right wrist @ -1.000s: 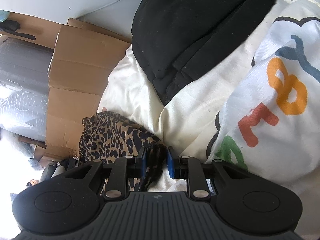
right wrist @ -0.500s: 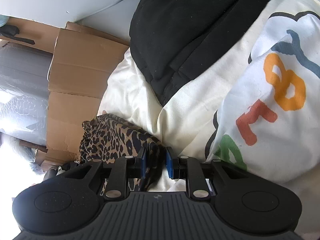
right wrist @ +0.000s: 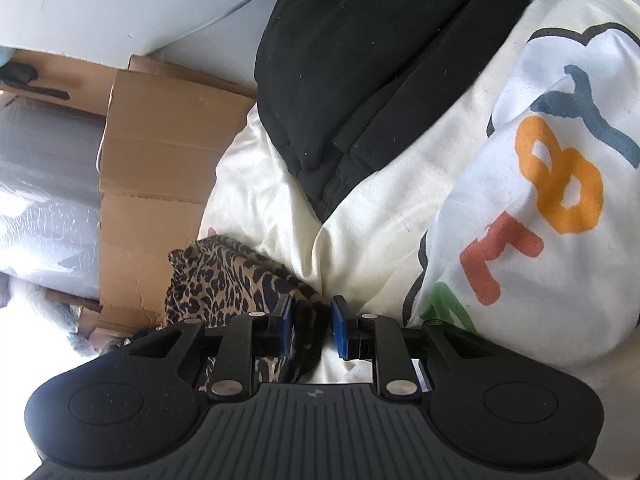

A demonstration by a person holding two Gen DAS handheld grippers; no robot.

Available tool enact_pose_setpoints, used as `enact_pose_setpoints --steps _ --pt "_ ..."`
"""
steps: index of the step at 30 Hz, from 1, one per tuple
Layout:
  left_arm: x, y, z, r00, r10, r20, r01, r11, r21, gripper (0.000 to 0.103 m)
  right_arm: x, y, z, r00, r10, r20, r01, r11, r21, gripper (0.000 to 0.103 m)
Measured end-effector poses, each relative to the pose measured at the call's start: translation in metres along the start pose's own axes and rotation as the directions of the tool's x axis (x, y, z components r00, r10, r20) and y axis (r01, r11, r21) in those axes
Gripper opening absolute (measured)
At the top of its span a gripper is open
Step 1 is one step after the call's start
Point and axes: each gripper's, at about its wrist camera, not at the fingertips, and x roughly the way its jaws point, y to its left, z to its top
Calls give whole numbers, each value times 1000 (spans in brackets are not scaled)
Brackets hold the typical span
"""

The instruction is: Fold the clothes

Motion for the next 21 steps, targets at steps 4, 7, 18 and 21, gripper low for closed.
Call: enact_pose_setpoints --steps 4,7,18,21 --pt "-6 -7 4 999 41 22 -41 999 35 9 -4 -1 0 1000 14 8 -14 1000 1 33" --pt "-8 -5 5 997 64 33 -65 997 35 9 -7 1 2 1000 9 -1 -9 999 -36 33" --pt "0 5 1 994 109 21 -110 993 43 9 -3 28 13 993 10 -122 -46 954 -296 50" --pt "2 5 1 994 112 19 -112 993 41 9 6 29 13 985 10 -174 -64 949 -310 51"
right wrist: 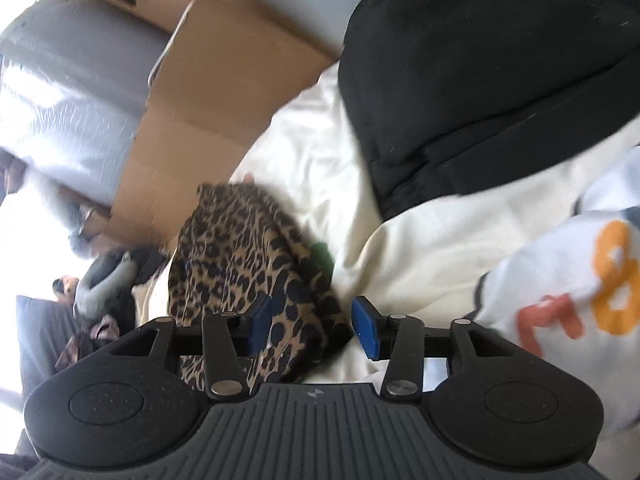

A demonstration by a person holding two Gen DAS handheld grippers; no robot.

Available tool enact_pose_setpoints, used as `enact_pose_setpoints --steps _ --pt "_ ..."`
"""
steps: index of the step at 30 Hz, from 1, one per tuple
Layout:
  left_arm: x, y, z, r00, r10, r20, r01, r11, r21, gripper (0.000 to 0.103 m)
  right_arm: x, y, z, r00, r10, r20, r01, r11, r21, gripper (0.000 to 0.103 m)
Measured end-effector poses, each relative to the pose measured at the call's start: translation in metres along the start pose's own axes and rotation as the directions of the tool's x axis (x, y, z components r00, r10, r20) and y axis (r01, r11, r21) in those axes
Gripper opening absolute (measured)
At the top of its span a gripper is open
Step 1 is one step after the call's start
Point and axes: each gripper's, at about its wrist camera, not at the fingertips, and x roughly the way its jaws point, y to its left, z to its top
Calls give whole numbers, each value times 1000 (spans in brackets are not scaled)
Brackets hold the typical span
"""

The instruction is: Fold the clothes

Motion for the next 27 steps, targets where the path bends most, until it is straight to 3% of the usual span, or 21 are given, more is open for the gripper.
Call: enact_pose_setpoints --steps 7,10,13,20,27 --pt "5 -1 1 1000 13 -3 -13 1000 3 9 15 7 5 995 -6 -99 -4 995 -101 47" --pt "5 -3 1 1000 18 -5 -18 1000 16 9 21 16 6 988 -44 -145 19 985 -171 21" --pt "3 -10 0 1000 22 -7 -22 999 41 9 17 14 8 989 -28 -146 8 991 -136 8" --pt "-16 -32 -7 1000 0 11 -1 995 99 9 -11 28 5 995 5 -101 -11 998 -59 6" --pt "-41 -38 -16 998 22 55 -28 993 112 9 -30 44 -3 993 -17 -118 15 1000 -20 6"
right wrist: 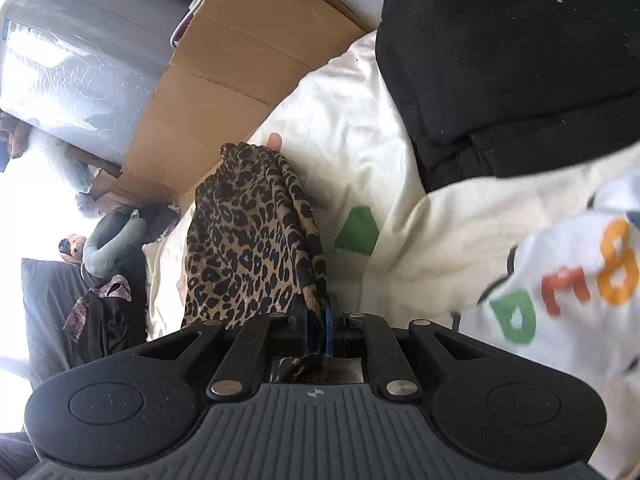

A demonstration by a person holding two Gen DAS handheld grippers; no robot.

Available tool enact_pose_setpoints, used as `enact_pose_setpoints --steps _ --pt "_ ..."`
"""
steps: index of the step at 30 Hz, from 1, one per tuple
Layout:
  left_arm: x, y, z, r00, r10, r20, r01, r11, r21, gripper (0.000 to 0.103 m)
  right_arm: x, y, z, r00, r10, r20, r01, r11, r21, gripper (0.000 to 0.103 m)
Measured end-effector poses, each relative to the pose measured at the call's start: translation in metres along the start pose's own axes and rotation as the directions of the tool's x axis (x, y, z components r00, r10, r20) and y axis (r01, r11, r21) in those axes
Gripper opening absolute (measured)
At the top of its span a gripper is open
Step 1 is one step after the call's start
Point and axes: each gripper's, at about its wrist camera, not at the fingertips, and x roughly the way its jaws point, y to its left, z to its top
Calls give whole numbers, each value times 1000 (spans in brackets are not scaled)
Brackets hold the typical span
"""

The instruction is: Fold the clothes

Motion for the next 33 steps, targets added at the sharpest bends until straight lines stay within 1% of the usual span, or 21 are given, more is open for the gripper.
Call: enact_pose_setpoints --steps 7,9,11,12,14,17,20,22,27,31,33 --pt "-28 -9 0 999 51 12 -51 998 25 9 -13 16 -23 999 -8 -34 9 999 36 6" --pt "-35 -11 1 996 87 10 -88 995 42 9 -17 19 -31 999 -7 -53 9 999 43 6" --pt "-41 -13 2 992 127 13 -128 989 70 8 -18 22 -40 997 -5 -81 9 999 48 6" --pt "-44 -12 3 991 135 12 -135 987 82 8 -17 23 -45 995 -6 -102 10 999 41 6" --pt "-45 -9 5 989 150 7 -150 984 93 8 -13 25 -54 988 -35 -151 36 999 6 6" --pt "-38 1 5 984 177 -2 -176 980 92 9 -9 24 -59 982 -52 -183 50 999 -16 6" --pt "-31 9 5 984 177 -6 -175 980 93 9 -4 19 -57 980 -72 -188 70 997 -19 6" --pt "-28 13 4 983 185 -10 -183 978 103 9 -1 15 -56 979 -74 -189 71 997 -23 6" --pt "-18 26 3 982 189 -3 -188 978 86 9 11 4 -56 977 -79 -196 77 997 -18 6" --pt "-10 35 1 980 201 -2 -200 977 76 9 25 -4 -59 968 -106 -226 99 994 -44 7" --pt "-7 38 1 980 199 2 -199 978 64 9 31 -6 -60 965 -105 -240 95 994 -52 10"
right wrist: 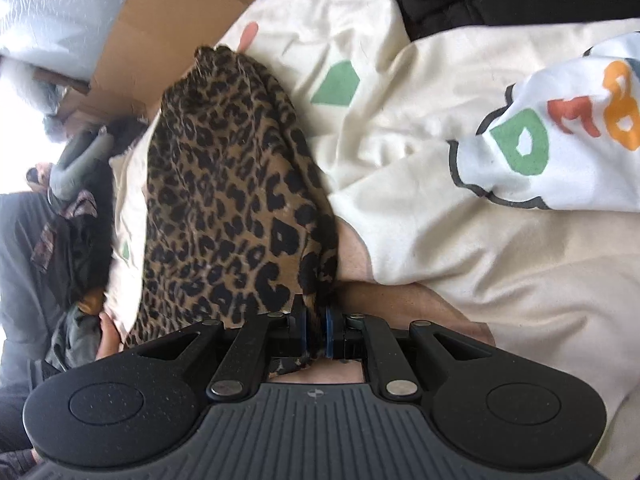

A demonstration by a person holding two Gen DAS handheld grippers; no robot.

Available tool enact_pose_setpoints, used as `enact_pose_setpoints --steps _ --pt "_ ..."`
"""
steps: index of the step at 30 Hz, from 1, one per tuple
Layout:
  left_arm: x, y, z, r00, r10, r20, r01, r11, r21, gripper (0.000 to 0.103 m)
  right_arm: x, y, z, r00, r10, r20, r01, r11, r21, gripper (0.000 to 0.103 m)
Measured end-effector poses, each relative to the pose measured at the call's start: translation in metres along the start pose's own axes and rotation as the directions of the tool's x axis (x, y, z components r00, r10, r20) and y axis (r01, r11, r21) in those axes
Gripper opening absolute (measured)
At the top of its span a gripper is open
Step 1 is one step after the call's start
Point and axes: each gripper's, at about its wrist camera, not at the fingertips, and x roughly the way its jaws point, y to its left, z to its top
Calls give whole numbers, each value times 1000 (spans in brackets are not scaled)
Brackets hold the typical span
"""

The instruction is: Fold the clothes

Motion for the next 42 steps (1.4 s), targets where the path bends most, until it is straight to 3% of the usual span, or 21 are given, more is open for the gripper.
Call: enact_pose_setpoints --steps 4,7,10,13,23,31,37,42 --pt "3 2 -1 1000 -1 5 1 1000 -5 9 7 -4 4 1000 19 -16 -19 1000 -3 14" --pt "4 3 0 1000 -5 9 5 1000 -7 9 13 -2 8 999 27 -32 -28 999 -27 27" --pt "4 3 1 1000 -3 6 3 1000 -5 9 19 2 13 998 26 -54 -29 998 -54 27" --pt "3 -1 3 999 29 -26 -30 999 -20 9 15 10 16 997 25 -73 -30 996 -81 5" --pt "-52 -33 14 999 38 -15 -38 999 -37 9 -27 54 19 996 54 -66 -63 989 -133 4" --pt "-100 -56 -1 998 64 -13 -65 996 -66 9 -61 93 11 990 91 -108 -114 965 -237 4" --pt "-128 -63 -13 997 76 -16 -76 997 -31 9 -84 86 -5 983 99 -155 -136 959 -248 5" --pt "-126 -62 -20 995 88 -43 -90 995 -30 9 -93 78 -12 978 120 -169 -159 957 -242 5"
